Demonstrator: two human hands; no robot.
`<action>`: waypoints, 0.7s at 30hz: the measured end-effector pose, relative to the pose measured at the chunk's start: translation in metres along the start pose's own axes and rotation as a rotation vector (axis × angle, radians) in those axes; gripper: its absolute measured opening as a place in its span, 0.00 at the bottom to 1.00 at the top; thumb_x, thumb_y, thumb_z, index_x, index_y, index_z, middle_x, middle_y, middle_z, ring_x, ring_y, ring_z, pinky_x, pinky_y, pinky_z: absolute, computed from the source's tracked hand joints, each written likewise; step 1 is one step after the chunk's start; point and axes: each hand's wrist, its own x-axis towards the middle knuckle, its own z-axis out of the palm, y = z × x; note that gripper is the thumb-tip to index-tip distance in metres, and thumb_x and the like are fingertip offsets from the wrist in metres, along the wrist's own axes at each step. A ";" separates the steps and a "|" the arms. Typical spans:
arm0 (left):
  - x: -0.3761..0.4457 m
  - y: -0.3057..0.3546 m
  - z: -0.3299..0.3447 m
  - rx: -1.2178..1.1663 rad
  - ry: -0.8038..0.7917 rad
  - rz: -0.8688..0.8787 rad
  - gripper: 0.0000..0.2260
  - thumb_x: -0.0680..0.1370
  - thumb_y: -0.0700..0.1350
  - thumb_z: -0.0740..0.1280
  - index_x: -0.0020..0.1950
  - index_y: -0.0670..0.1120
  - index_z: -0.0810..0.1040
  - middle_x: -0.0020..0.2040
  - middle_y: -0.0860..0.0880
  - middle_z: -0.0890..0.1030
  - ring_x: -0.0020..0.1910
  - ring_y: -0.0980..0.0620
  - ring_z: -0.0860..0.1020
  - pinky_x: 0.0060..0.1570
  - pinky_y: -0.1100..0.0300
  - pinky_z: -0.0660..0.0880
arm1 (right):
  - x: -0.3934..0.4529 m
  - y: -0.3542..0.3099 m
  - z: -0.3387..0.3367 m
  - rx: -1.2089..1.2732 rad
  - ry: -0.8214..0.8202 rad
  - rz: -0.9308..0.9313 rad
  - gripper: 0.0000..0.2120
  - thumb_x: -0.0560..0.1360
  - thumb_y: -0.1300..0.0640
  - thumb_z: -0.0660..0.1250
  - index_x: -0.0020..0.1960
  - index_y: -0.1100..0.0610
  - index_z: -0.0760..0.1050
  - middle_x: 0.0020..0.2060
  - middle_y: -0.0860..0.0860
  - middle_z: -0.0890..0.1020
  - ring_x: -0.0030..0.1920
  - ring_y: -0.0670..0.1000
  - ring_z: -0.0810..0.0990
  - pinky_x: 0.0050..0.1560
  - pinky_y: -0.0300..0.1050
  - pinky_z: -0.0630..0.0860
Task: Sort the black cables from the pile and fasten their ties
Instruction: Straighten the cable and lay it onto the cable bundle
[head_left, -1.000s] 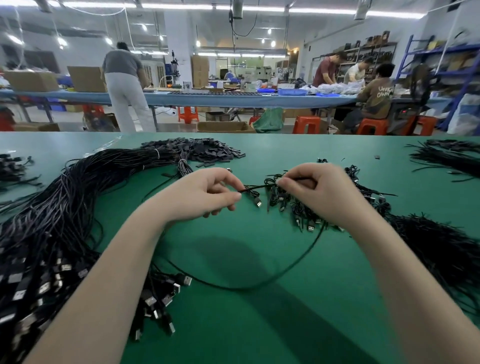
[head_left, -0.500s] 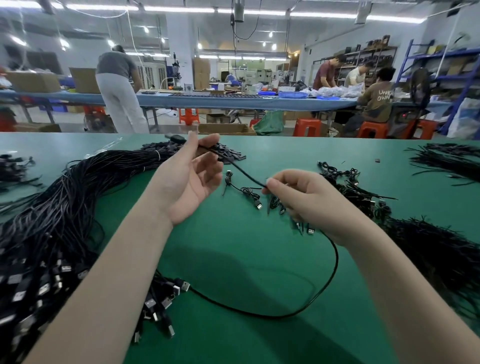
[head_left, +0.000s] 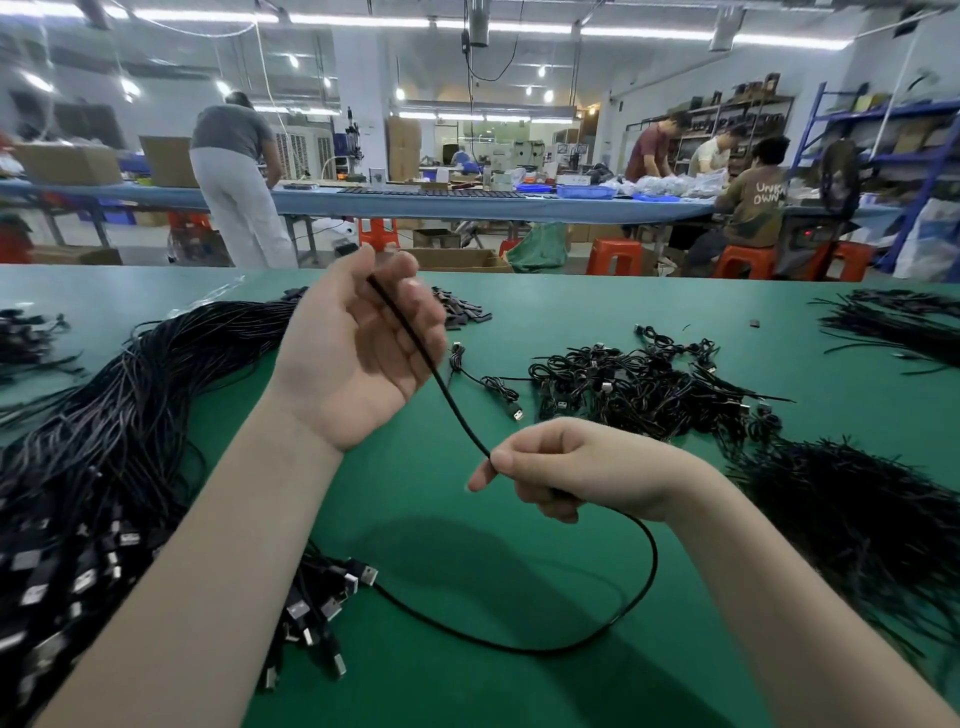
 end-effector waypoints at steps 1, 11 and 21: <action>-0.003 0.004 0.000 -0.032 -0.135 -0.065 0.23 0.81 0.53 0.55 0.29 0.50 0.77 0.24 0.55 0.73 0.23 0.58 0.73 0.27 0.66 0.70 | 0.000 0.002 -0.001 -0.049 0.041 0.044 0.14 0.79 0.44 0.62 0.48 0.51 0.83 0.26 0.42 0.67 0.27 0.47 0.64 0.31 0.40 0.65; 0.010 -0.038 -0.004 0.903 0.058 -0.113 0.21 0.83 0.57 0.48 0.59 0.52 0.78 0.49 0.54 0.85 0.48 0.58 0.83 0.51 0.61 0.77 | -0.010 -0.035 0.003 0.119 0.429 -0.239 0.14 0.82 0.51 0.56 0.50 0.54 0.80 0.24 0.43 0.66 0.24 0.44 0.62 0.25 0.36 0.60; -0.009 -0.001 -0.006 0.284 -0.323 -0.017 0.19 0.78 0.52 0.56 0.33 0.49 0.81 0.22 0.54 0.73 0.22 0.57 0.72 0.27 0.64 0.67 | 0.006 0.012 -0.009 -0.178 0.491 -0.004 0.18 0.76 0.43 0.65 0.34 0.54 0.77 0.22 0.43 0.65 0.26 0.47 0.62 0.31 0.41 0.61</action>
